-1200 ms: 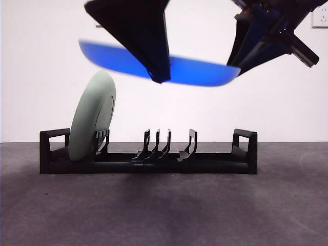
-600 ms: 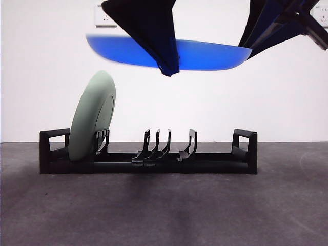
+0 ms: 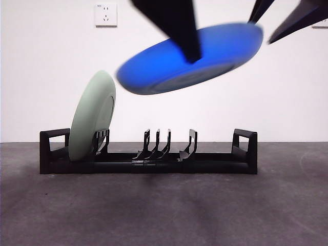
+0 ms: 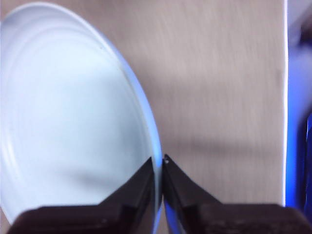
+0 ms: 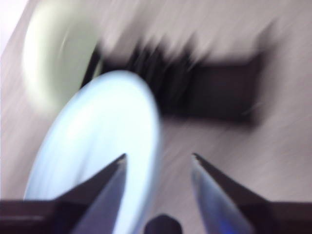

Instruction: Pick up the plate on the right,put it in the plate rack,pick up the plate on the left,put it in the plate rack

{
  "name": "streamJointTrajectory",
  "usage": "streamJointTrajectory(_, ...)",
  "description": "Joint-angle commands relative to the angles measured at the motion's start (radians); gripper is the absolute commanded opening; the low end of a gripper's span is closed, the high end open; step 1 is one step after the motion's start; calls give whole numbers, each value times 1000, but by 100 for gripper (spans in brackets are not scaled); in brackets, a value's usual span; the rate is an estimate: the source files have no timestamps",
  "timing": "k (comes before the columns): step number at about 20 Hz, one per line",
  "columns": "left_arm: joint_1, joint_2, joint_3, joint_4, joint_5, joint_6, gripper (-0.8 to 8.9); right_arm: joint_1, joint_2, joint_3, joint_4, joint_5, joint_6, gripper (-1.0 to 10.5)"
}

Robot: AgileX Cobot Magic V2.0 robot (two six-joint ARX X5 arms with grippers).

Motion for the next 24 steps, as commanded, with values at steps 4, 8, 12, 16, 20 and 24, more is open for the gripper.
streamJointTrajectory(4,210,5,-1,254,321,-253,-9,-50,-150,6,75,225,-30,252)
streamJointTrajectory(8,427,39,-1,533,664,-530,-9,-60,-209,5,75,306,-42,251)
streamJointTrajectory(12,545,169,-1,771,831,-782,-9,-59,-210,5,74,306,-42,251)
streamJointTrajectory(16,576,241,-1,897,814,-860,-9,-59,-210,5,71,306,-42,250)
streamJointTrajectory(20,583,274,-1,913,759,-861,-9,-60,-210,5,64,309,-43,250)
streamJointTrajectory(24,587,307,-1,903,745,-858,-9,-60,-206,5,63,309,-43,249)
